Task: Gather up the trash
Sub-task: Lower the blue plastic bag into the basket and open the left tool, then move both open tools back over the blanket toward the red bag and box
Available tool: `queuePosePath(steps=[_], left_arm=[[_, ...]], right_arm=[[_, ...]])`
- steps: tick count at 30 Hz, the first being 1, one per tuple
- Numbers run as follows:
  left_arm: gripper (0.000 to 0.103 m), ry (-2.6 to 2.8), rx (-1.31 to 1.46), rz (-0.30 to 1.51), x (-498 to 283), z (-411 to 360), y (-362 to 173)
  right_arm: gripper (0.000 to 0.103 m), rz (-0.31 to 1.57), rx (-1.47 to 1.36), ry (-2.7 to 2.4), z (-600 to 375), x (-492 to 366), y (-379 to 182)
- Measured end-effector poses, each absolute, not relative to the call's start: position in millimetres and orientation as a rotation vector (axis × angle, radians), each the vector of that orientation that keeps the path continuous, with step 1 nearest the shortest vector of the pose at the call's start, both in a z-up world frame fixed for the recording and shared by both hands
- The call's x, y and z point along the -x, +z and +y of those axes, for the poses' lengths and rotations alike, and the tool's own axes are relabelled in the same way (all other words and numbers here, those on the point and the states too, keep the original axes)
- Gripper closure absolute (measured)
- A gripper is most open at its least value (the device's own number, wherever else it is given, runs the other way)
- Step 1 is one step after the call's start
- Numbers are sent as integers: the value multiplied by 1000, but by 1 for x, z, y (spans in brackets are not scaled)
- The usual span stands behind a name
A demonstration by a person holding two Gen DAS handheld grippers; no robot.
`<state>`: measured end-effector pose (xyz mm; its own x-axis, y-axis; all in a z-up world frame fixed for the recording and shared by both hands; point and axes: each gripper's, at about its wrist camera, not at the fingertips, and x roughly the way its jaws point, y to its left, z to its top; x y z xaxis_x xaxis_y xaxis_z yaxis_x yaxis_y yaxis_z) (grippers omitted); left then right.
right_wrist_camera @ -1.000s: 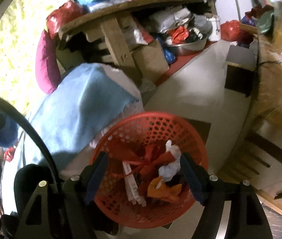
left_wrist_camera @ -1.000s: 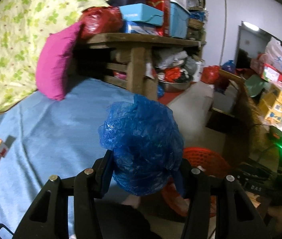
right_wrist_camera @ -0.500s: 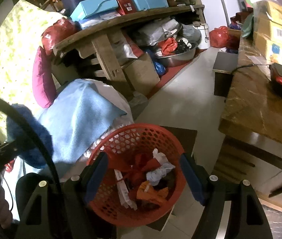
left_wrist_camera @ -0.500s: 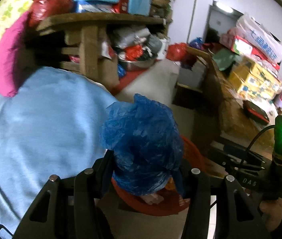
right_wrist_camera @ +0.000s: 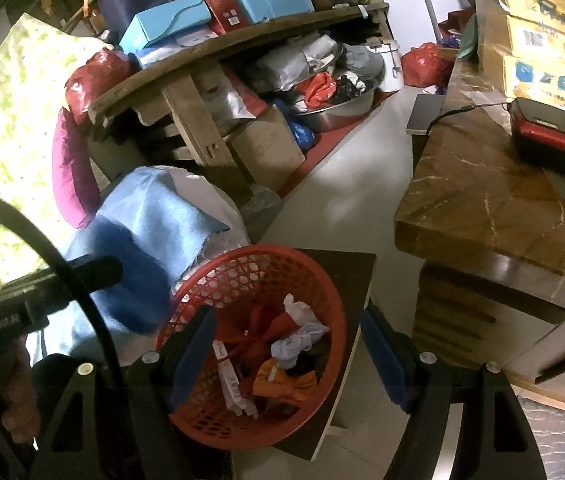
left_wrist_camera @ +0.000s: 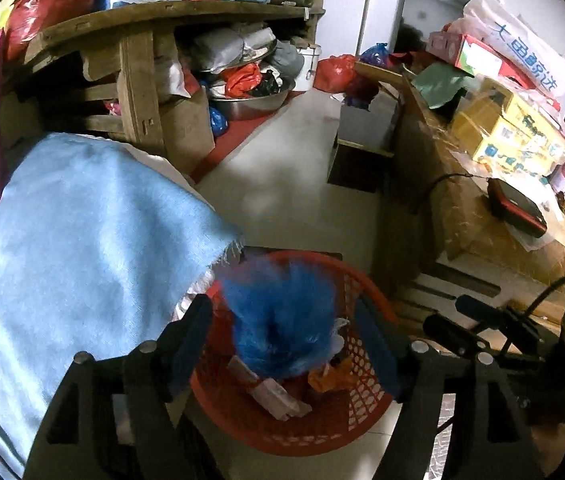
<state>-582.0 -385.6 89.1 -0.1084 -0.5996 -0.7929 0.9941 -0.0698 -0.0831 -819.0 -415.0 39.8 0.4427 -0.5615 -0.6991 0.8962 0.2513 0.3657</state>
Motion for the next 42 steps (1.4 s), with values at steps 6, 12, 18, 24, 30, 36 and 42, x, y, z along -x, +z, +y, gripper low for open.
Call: queuePosePath(steps=[6,12,18,24,30,36,42], left_arm=[[27,-1526,-647,774,561,-376,96],[27,-1464,-554,784,524,-353,110],[27,-1373,-458,781,472,-313,120],[27,-1237,-385,780,412,-261,116],[27,-1077,-311,794,345,-206,105],[26,-928,-259,810,289,-152,92],[26,-791,-250,812,251,-114,76]], right_arm=[[25,486,-824,-1032,-416,811,40],[25,491,-798,-1008,-415,793,47],[25,499,-753,-956,-412,761,61],[25,515,-669,-874,-404,707,83],[25,528,-572,-759,-386,632,108],[25,552,-475,-596,-359,546,125],[25,578,-391,-456,-326,473,130]])
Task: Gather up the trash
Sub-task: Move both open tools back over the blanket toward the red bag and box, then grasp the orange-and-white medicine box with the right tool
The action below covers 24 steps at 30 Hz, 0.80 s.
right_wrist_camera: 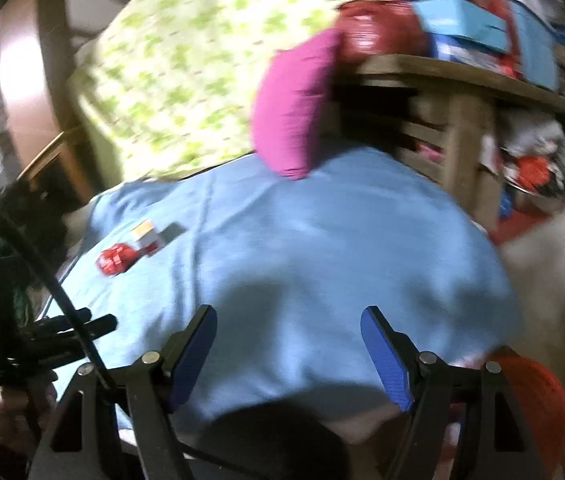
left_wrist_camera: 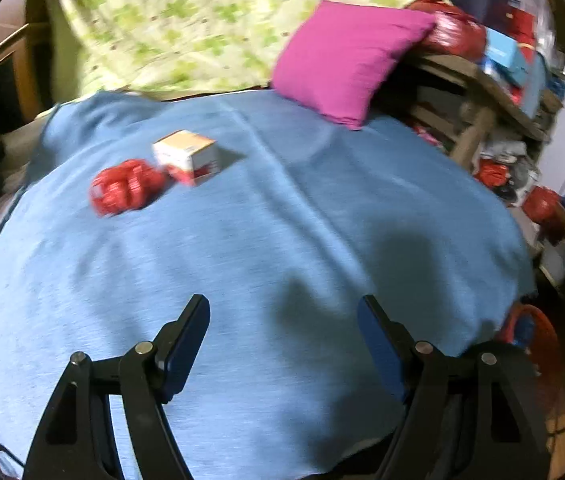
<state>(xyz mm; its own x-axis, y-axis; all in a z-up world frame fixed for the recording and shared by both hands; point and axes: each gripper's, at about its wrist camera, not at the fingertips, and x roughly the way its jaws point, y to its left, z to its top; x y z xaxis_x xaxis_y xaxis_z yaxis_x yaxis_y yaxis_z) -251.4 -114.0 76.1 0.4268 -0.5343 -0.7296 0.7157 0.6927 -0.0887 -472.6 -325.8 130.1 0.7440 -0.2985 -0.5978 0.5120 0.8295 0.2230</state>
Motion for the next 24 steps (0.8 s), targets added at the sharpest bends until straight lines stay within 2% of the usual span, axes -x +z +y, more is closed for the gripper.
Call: queuePosePath(steps=[9,24], left_arm=[[26,-698,-238,830,223,-92,59],[26,-641,-151,897,193,-77,48]], right_arm=[[25,638,-283,-311,-279,399,122],[25,735,-210,-250,-262,343,102]])
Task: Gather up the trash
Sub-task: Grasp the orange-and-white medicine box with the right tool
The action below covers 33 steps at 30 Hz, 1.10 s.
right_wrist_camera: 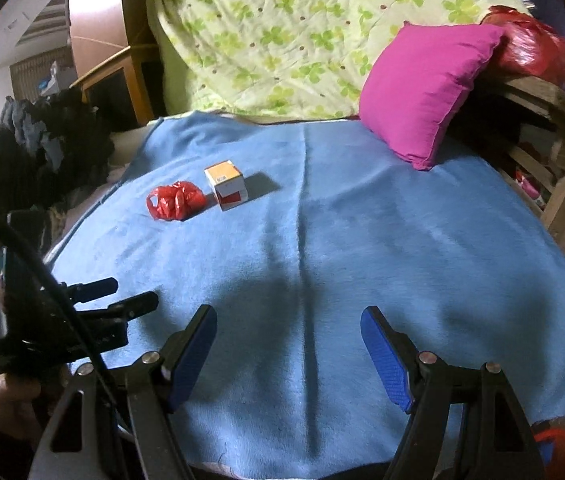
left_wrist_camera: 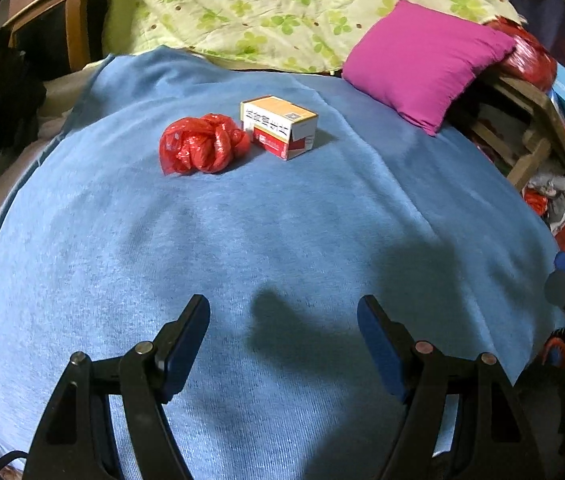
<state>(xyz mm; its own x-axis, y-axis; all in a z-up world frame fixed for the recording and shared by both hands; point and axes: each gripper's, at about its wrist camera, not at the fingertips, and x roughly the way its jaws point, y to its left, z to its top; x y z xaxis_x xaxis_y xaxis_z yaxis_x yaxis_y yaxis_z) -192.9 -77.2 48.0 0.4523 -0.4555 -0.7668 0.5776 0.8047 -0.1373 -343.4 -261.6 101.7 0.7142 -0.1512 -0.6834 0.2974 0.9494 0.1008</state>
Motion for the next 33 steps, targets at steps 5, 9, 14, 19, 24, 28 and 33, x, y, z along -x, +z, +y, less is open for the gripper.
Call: queuePosePath(steps=[5,9,14,19,24,28,33], left_arm=[[26,-549,-76,891,163,-71,58],[26,-458,-9,873,141,-58,58],[26,-364,0,911,129,-49,41],[26,-375,-3,928,125,-54,36],[26,-354,-8,936,126,-55,33],[26,-350,17,955,122,-52,30],[26,-350,26,963,120,-52,29]], right_arm=[[25,759,-215,-223,-259,310,98],[25,774,-204,-197,-258,274,96],[25,799,-187,-152,-257,219,90],[25,811,-166,-116,-257,159,85],[25,822,-130,-94,-255,109,77],[25,845,-129,-88,-258,76,64],[25,865,-131,-88,-262,52,47]])
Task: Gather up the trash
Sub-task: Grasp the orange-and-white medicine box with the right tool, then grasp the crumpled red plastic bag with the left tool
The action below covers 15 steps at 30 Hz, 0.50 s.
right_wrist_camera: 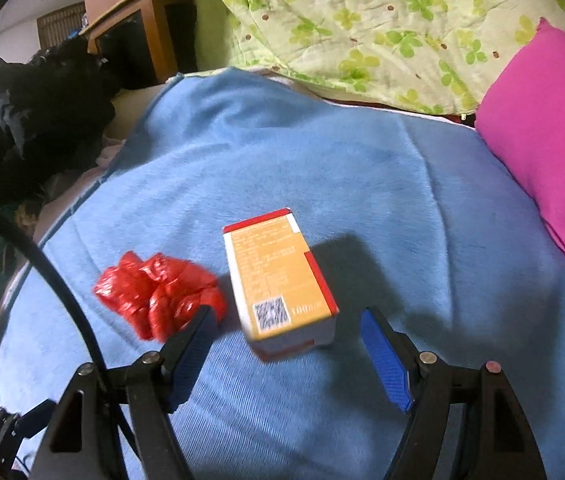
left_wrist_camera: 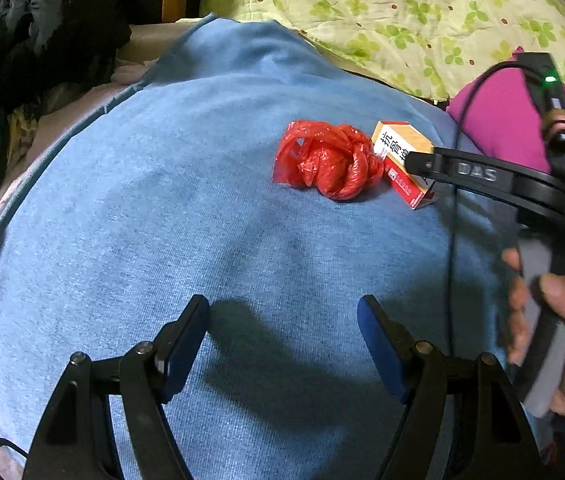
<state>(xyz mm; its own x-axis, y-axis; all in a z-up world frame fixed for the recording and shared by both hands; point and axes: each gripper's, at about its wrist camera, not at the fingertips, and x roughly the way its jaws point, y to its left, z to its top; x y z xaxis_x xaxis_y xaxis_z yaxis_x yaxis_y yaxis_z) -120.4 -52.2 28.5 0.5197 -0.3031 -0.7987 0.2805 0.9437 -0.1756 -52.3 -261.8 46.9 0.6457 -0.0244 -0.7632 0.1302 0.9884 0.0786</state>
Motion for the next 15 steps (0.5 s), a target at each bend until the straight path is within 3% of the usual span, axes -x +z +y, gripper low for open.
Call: queuePosePath(steps=[8,10,15], left_arm=[[26,-356,31,980,118,-54,25],[26,-353,32,977,118,-54,26],[26,-348,27,978,118,-54,25]], right_arm=[[26,881,-139,-88,-268,34,35],[45,881,-156,-68,-269,35,34],[47,865,-188,-84,-274,56,40]])
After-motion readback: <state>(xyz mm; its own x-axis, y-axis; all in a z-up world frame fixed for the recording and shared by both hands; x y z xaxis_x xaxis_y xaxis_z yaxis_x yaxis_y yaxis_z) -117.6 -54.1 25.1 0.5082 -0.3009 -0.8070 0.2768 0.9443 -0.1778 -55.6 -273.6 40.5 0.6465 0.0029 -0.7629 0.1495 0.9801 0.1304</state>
